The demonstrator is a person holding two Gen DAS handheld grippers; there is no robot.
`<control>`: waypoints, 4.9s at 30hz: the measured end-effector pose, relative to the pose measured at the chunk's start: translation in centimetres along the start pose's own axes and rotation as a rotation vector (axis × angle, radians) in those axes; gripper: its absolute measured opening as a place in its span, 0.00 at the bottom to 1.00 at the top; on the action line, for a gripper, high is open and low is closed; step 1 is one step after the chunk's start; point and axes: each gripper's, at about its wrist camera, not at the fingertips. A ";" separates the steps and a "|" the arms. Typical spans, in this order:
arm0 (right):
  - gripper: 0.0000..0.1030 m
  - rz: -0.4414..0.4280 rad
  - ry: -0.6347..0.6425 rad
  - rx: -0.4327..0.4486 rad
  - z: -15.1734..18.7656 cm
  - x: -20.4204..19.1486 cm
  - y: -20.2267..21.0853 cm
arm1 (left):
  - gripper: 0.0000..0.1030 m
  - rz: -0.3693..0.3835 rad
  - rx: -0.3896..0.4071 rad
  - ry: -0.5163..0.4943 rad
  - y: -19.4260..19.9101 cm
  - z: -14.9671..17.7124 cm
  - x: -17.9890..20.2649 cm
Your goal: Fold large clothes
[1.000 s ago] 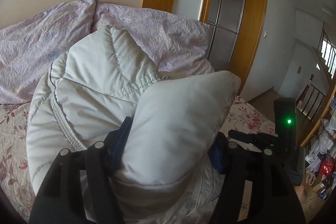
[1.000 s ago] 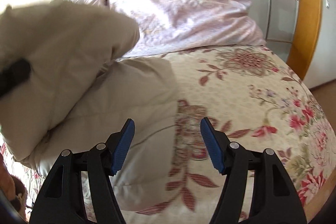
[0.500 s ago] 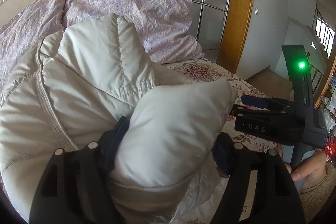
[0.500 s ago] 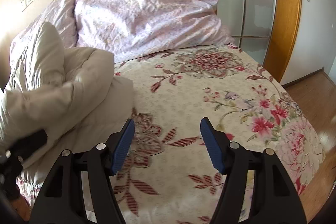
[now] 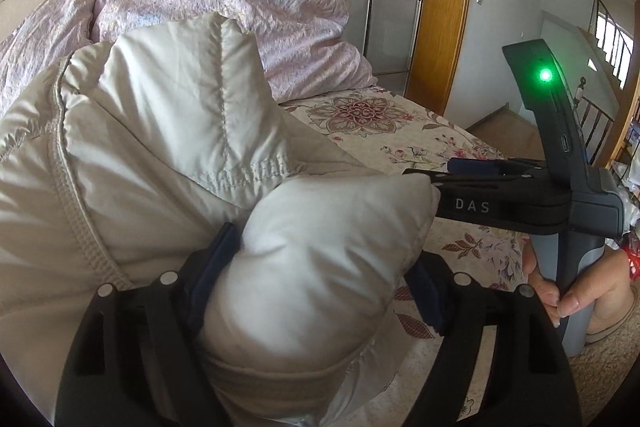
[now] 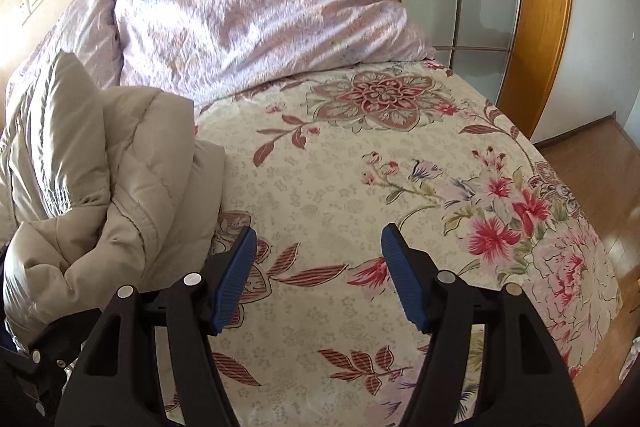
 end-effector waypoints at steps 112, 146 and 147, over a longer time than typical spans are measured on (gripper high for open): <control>0.62 -0.310 0.259 -0.002 -0.3 -11.2 0.7 | 0.98 -0.405 -0.114 0.135 4.3 1.2 -12.6; 0.65 -0.239 0.215 0.077 -10.9 -15.5 2.5 | 0.98 -0.435 0.003 0.217 5.3 -4.9 -19.7; 0.65 -0.246 0.203 0.081 -11.3 -15.6 1.9 | 0.98 -0.458 -0.010 0.202 4.5 -5.2 -19.8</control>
Point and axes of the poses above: each gripper's, at about its wrist camera, not at the fingertips, and y roughly against the way its jaws point, x to its right, z to its underside, and after that the axes turned 15 degrees about -x, right-handed
